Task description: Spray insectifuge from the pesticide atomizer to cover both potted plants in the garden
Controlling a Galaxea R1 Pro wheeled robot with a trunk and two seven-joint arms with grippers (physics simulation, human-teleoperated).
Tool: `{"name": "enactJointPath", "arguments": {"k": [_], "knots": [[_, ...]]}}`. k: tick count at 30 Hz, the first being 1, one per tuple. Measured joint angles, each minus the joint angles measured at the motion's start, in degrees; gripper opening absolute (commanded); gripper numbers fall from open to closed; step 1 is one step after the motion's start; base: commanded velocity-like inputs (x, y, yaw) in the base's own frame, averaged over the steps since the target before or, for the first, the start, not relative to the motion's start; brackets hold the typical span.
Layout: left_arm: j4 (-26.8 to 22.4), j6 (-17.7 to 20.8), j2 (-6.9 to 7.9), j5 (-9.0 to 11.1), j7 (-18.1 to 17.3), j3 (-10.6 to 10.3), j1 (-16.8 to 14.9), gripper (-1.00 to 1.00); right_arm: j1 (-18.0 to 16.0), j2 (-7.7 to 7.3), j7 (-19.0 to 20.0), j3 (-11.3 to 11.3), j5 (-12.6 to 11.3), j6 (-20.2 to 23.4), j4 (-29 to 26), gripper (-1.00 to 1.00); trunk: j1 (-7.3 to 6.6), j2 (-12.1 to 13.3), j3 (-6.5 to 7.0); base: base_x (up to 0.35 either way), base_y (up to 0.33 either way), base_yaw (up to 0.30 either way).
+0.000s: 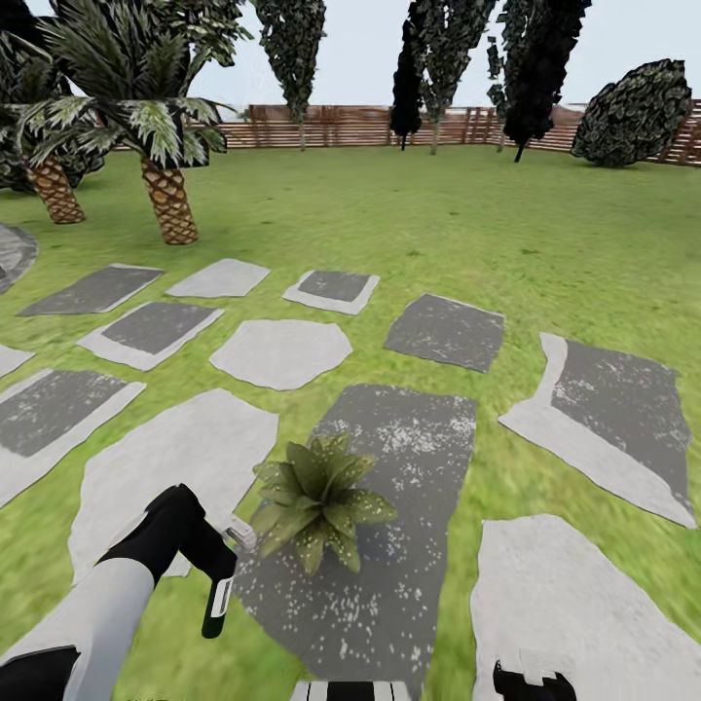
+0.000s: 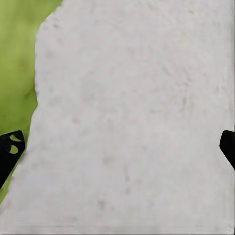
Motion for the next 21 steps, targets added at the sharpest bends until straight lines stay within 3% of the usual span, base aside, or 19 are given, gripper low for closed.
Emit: {"name": "enactJointPath", "arguments": {"k": [6, 11, 14, 18, 19, 21], "knots": [[-0.1, -0.1, 0.00, 0.1, 0.0, 0.0, 0.0, -1.00, 0.0, 0.00, 0.0, 0.0, 0.0, 0.0, 0.0, 1.00, -0.02, 0.0, 0.26, -0.090, 0.303, -0.249], [-0.1, -0.1, -0.11, 0.0, -2.2, -0.3, -0.5, -1.00, 0.0, 0.01, 0.0, 0.0, 0.0, 0.0, 0.0, 1.00, -0.02, 0.0, 0.30, -0.002, 0.101, -0.034], [-0.1, 0.2, -0.21, -0.5, -6.9, -2.4, -1.0, -1.00, 0.0, 0.08, 0.0, 0.0, 0.0, 0.0, 0.0, 1.00, -0.02, 0.0, 0.30, 0.000, 0.005, -0.001], [-0.1, 1.0, -0.03, -1.1, -17.6, -7.2, -4.6, -1.00, 0.0, 0.07, 0.0, 0.0, 0.0, 0.1, 0.0, 1.00, -0.03, 0.0, 0.30, 0.000, 0.000, 0.000], [-0.1, 1.5, 0.00, -1.8, -19.0, -7.7, -5.2, -1.00, 0.0, 0.06, 0.0, 0.0, 0.0, 0.1, 0.0, 1.00, -0.03, 0.0, 0.30, 0.000, 0.000, 0.000], [0.0, 3.5, -0.17, -6.0, -21.9, -8.7, -7.7, -1.00, 0.0, 0.08, 0.0, 0.0, 0.0, 0.1, 0.0, 1.00, -0.03, 0.0, 0.30, 0.000, 0.000, 0.000]]}}
